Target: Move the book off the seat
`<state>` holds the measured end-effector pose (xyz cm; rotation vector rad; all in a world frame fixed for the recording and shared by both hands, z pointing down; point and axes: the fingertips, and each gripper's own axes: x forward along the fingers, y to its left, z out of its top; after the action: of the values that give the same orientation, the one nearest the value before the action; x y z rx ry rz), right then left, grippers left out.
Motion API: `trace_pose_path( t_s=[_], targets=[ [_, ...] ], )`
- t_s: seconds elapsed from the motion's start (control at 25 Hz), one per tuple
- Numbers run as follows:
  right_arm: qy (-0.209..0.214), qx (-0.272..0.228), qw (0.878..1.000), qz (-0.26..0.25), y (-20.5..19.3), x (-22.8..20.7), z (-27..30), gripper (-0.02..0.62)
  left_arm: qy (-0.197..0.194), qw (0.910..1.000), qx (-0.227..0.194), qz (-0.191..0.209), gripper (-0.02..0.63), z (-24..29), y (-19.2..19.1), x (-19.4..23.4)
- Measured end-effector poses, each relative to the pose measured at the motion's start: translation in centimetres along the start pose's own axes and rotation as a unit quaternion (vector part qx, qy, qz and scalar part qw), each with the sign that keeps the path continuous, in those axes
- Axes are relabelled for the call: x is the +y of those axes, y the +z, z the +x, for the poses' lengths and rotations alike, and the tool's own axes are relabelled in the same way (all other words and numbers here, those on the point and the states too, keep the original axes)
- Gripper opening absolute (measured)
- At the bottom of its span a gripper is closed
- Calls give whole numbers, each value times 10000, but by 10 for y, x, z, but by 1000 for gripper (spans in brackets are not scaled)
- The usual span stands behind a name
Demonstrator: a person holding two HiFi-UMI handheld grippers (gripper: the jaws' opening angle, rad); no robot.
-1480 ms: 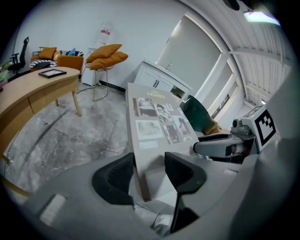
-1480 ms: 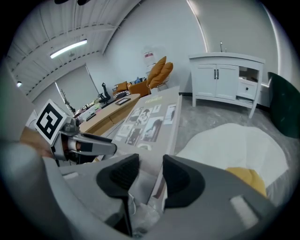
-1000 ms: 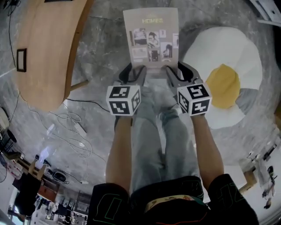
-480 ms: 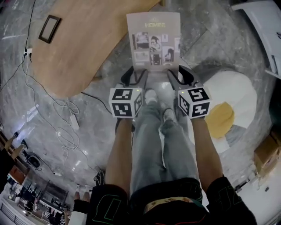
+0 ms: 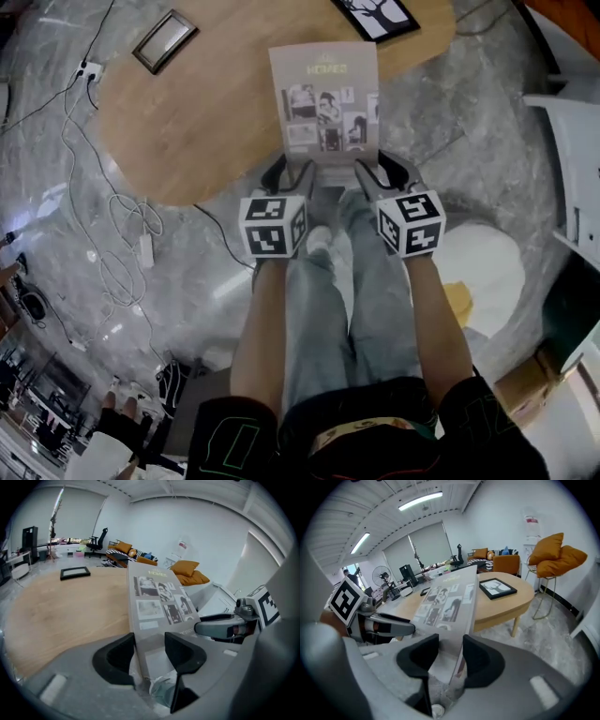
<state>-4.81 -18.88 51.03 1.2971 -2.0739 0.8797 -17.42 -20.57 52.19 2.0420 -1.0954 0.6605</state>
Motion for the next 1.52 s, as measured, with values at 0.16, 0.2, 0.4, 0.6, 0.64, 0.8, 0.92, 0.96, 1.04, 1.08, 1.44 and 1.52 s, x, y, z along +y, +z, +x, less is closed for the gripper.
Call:
trace_pose_path(
  t_s=[0.16,0.2,0.4,0.6,0.64,0.8,0.92,0.96,1.04,1.08,1.44,1.52],
  targets=[
    [388,78,9983,-425,48,-8,49,161,371,9982,-176,-427,212,20,36,37],
    [492,107,9973,-538,56,-10,57,161,461,9974,-200,-522,212,24,40,43],
    [902,342,9920,-809,85,-27,97,161,811,9927,-181,-875,212,49,62,63],
    [1222,513,9851,-1095,113,-36,131,161,1105,9855,-233,-1265,212,68,83,84],
    [1277,523,9840,-1127,118,-39,138,163,1152,9842,-264,-1322,213,72,87,87],
    [1426,590,9810,-1174,135,-47,162,169,1273,9796,-344,-1517,213,86,101,100],
    [1505,757,9780,-1234,135,-50,174,176,1368,9766,-312,-1629,213,90,101,106],
    [1507,792,9775,-1246,134,-52,176,179,1374,9761,-302,-1659,215,92,101,106],
    [1477,825,9774,-1264,134,-55,179,181,1349,9763,-284,-1668,218,96,101,105],
    [1431,851,9773,-1312,135,-57,179,183,1340,9765,-296,-1659,218,96,102,105],
    [1337,874,9743,-1587,173,-48,137,157,1462,9641,-1197,-1865,112,42,147,96],
    [1345,626,9778,-1479,199,-43,123,84,1246,9626,-1565,-1827,53,26,175,87]
  ],
)
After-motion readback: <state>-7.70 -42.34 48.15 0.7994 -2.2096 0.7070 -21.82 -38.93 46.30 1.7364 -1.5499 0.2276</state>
